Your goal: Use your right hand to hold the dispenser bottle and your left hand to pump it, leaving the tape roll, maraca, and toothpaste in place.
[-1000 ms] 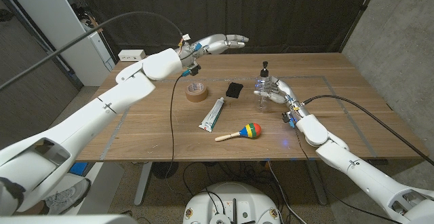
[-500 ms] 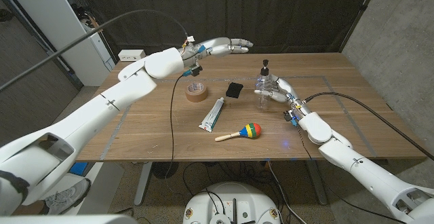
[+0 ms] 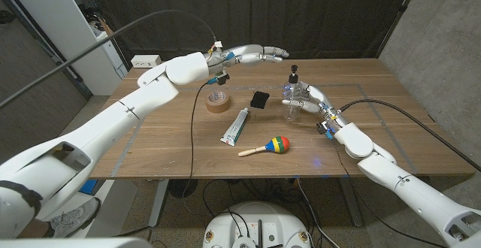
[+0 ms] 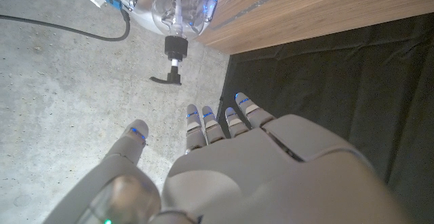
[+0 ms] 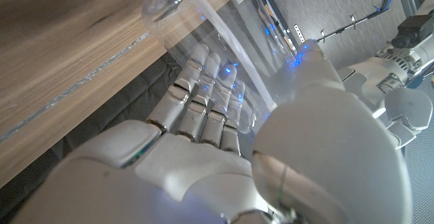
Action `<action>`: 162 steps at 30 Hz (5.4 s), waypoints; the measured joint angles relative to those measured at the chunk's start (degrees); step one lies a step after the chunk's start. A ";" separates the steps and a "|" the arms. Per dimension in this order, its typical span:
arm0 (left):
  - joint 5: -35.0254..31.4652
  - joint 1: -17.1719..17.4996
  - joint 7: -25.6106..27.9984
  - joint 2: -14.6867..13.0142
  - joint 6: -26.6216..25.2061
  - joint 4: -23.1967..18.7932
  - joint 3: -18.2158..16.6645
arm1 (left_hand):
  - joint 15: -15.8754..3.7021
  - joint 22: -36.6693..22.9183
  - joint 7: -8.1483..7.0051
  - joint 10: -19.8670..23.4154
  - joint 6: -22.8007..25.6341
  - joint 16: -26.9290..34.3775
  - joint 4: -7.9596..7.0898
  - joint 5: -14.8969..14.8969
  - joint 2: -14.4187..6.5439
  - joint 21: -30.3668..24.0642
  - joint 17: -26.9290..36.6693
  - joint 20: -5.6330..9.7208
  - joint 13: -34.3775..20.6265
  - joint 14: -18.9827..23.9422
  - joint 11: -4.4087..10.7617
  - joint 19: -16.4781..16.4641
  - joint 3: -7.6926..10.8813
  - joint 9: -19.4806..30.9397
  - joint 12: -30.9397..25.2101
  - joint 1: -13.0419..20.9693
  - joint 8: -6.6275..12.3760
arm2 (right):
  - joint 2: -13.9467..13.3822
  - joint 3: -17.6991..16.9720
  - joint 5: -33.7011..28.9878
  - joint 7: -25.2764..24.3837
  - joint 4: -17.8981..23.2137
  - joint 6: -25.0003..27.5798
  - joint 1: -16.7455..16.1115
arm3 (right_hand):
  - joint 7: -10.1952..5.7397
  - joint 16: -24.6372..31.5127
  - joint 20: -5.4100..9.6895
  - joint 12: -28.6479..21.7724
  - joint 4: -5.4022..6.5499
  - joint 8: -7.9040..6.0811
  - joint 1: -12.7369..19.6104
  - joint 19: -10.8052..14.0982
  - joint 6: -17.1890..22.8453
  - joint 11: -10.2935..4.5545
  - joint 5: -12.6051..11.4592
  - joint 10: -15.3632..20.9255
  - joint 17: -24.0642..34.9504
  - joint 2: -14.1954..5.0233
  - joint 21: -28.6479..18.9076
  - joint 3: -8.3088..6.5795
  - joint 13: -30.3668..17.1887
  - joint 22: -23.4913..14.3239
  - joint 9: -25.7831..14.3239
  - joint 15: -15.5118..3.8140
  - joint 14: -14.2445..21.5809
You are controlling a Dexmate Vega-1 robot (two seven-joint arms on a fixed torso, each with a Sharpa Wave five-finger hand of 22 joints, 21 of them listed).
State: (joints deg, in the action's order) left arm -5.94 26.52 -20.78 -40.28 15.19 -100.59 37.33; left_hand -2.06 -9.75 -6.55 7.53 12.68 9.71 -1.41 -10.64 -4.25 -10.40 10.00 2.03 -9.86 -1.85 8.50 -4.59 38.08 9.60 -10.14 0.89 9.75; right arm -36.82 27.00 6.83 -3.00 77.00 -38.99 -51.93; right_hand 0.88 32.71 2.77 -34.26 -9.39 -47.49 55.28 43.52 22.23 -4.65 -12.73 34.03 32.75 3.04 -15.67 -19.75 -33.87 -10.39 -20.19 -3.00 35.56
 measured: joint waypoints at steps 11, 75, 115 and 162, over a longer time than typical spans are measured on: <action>-1.30 -1.30 -1.88 1.27 2.63 1.55 1.33 | 0.00 0.01 0.00 -0.08 0.00 0.26 -0.50 0.00 0.00 -0.01 0.00 0.00 0.00 0.00 0.53 0.00 -0.17 0.00 -0.46 0.00 0.00 | -0.51 -0.21 0.51 1.57 1.00 0.34 -0.41 | 0.00 -0.19 0.00 -0.07 0.00 0.00 0.00 0.00 0.00 0.00 0.00 0.00 0.29 0.00 -0.01 0.00 0.01 0.00 0.26 0.00 0.00; -3.73 -3.94 -6.57 3.56 6.61 5.14 4.13 | 0.01 0.01 0.36 2.17 0.56 0.48 -2.16 -0.44 0.00 -0.46 -0.41 0.00 0.00 1.66 -1.55 -1.04 0.53 -0.14 -0.67 0.01 0.33 | -0.33 -1.96 0.00 -0.12 2.38 0.27 -2.47 | 0.95 -0.80 1.74 -0.96 -0.73 -2.52 0.00 0.73 0.95 1.65 -0.84 1.84 1.12 0.01 0.25 -0.73 -0.60 0.00 1.33 1.88 3.09; -3.20 -4.84 -11.37 3.54 4.91 6.50 6.15 | 0.32 0.01 -4.10 2.17 -5.79 0.45 -2.80 -0.44 0.00 -0.46 -0.40 0.00 0.00 2.79 -2.16 -1.03 0.71 -0.19 -0.67 0.01 0.02 | 0.91 -2.96 0.44 -1.40 2.45 -1.12 -2.95 | 1.96 -1.11 2.04 -1.52 -1.20 -4.31 0.49 1.06 1.96 2.88 -1.32 3.29 2.13 0.50 -0.13 -1.20 -1.13 0.01 2.13 2.59 5.01; -6.42 -4.46 -8.91 2.82 3.72 4.47 5.21 | 0.32 0.02 -4.75 2.06 -6.34 0.44 -3.17 -0.44 0.00 -0.46 -0.39 0.21 0.00 2.78 -2.67 -0.82 0.62 -0.17 -0.67 0.01 0.25 | 0.96 -3.27 1.59 -0.78 2.63 -1.07 -3.26 | 1.96 -2.36 2.02 -1.18 -0.79 -5.01 1.08 1.06 1.95 2.79 -1.30 3.37 3.23 1.08 -0.13 -0.79 -1.93 0.00 2.67 1.94 6.05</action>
State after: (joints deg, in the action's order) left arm -12.36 22.06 -29.69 -37.45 18.91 -96.12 42.54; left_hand -1.74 -9.73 -11.30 9.59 6.34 10.15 -4.58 -11.08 -4.25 -10.86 9.62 2.24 -9.86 0.93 5.83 -5.41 38.70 9.43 -10.81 0.90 10.00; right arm -35.86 23.73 8.42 -3.77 79.63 -40.06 -55.19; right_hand 2.84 30.35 4.78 -35.44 -10.18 -52.50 56.36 44.58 24.18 -1.85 -14.03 37.40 35.98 4.12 -15.80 -20.54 -35.80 -10.39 -17.52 -1.06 41.61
